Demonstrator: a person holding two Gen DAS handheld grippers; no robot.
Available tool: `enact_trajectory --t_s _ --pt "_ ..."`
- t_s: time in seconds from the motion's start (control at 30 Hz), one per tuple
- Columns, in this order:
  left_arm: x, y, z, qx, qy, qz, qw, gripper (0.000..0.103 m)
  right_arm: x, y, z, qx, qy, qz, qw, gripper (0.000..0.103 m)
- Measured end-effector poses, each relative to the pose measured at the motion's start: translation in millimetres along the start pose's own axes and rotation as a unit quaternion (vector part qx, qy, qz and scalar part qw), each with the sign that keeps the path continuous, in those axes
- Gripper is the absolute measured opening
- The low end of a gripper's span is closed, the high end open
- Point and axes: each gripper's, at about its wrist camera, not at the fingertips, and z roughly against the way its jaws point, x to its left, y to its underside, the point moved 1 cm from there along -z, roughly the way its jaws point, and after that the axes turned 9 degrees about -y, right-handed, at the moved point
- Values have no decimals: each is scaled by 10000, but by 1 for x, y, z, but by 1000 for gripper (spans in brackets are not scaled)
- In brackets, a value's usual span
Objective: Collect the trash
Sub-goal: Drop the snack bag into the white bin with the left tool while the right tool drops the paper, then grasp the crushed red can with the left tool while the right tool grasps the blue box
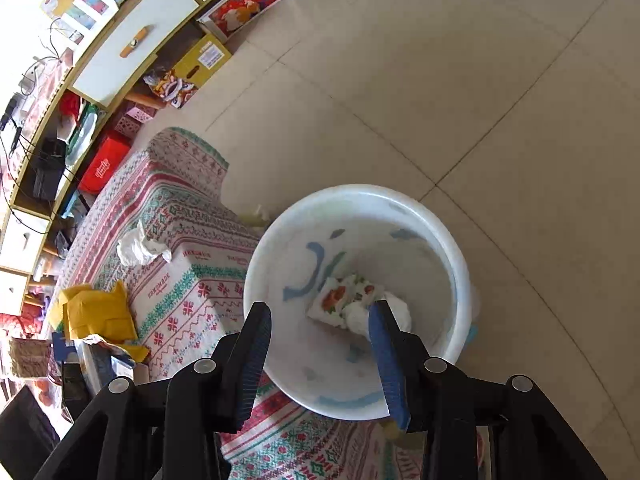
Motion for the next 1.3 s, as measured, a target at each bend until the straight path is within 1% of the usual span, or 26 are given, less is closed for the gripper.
enact_trajectory --t_s 0.1,0.17,0.3,0.4,0.47,0.53,0.6,0.67,0.77,0.83,0.87,0.9,0.97,1.03,1.1,1.17,1.23,1.3 --pt "31 7 22 -103 -163 129 9997 15 10 0 3 -91 -161 113 9998 46" --pt "56 12 36 -145 -231 238 9993 15 21 2 4 -151 -205 312 9992 46" --pt "114 21 61 -105 -451 537 9975 17 44 9 3 -226 -316 705 9968 46" --pt "166 24 80 -159 -702 822 9940 19 65 16 -3 -196 -289 1056 9938 47" --pt "204 25 92 -237 -955 1082 9893 28 75 22 -11 -89 -275 1227 9920 52" --pt "242 27 101 -272 -1140 1380 9835 43 82 27 -20 66 -270 1311 9910 52" --pt "278 31 107 -289 -1265 1616 9783 47 87 31 -31 258 -296 1324 9904 52" --pt "311 35 109 -245 -1376 1874 9723 48 90 34 -43 504 -464 1232 9900 52" --pt "356 44 106 -253 -1305 2301 9640 49 96 43 -62 840 -722 1077 9880 52" --pt "381 51 98 -177 -1288 2685 9545 49 103 51 -74 1036 -876 1047 9852 52" --pt "389 53 93 -123 -1257 2820 9511 49 108 55 -80 1133 -951 1039 9835 52" --pt "395 54 89 -54 -1182 2891 9500 49 112 60 -87 1222 -1028 1016 9819 52" --pt "400 51 82 -8 -967 2939 9509 49 121 69 -98 1383 -1197 957 9785 52" --pt "403 45 77 -64 -896 2979 9503 49 131 77 -111 1543 -1359 918 9743 52" --pt "403 39 70 -60 -878 2967 9509 49 140 85 -122 1642 -1411 895 9722 52" --pt "402 37 58 80 -756 2993 9511 49 148 93 -134 1696 -1413 904 9711 52" --pt "403 37 47 172 -644 3085 9489 49 155 100 -145 1762 -1427 894 9698 52" --pt "403 37 39 244 -629 3116 9478 49 159 105 -154 1803 -1488 822 9688 52"
